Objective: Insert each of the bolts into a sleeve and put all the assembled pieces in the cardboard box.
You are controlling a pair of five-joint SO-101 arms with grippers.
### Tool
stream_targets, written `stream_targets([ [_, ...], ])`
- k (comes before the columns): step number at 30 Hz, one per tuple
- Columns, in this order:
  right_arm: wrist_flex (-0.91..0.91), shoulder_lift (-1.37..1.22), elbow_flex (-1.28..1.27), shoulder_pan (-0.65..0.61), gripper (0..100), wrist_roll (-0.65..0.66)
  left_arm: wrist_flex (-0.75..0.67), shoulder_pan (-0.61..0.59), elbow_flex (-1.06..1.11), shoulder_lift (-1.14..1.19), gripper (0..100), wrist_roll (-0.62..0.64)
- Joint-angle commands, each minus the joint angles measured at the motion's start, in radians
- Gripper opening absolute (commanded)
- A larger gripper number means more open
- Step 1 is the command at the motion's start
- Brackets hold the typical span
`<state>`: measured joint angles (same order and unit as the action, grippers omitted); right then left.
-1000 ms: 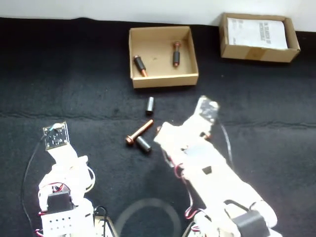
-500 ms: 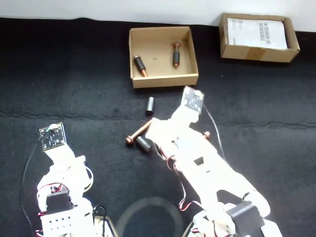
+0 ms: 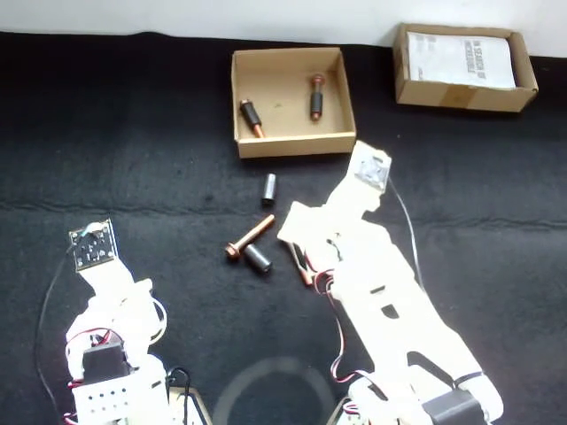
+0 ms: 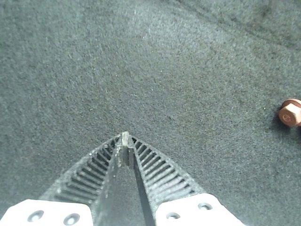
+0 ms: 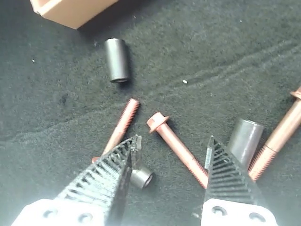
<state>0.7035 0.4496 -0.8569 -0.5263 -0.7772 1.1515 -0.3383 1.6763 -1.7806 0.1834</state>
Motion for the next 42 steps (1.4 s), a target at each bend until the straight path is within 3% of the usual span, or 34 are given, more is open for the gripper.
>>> stream_targets([
  [1,-0.051,0.044,-0.039,0.015,20.5,0.014,0.002,-0.01,0.018,-0.03,1,-0.005],
  [13,-0.116,0.044,-0.119,0.113,20.5,0.015,0.0,-0.01,0.018,-0.03,1,-0.005],
  [25,-0.136,0.033,-0.173,0.108,20.5,0.015,0.0,-0.01,0.018,-0.03,1,-0.005],
  [42,-0.314,-0.34,-0.17,0.114,20.2,0.012,0.0,-0.01,0.018,-0.03,1,-0.005],
])
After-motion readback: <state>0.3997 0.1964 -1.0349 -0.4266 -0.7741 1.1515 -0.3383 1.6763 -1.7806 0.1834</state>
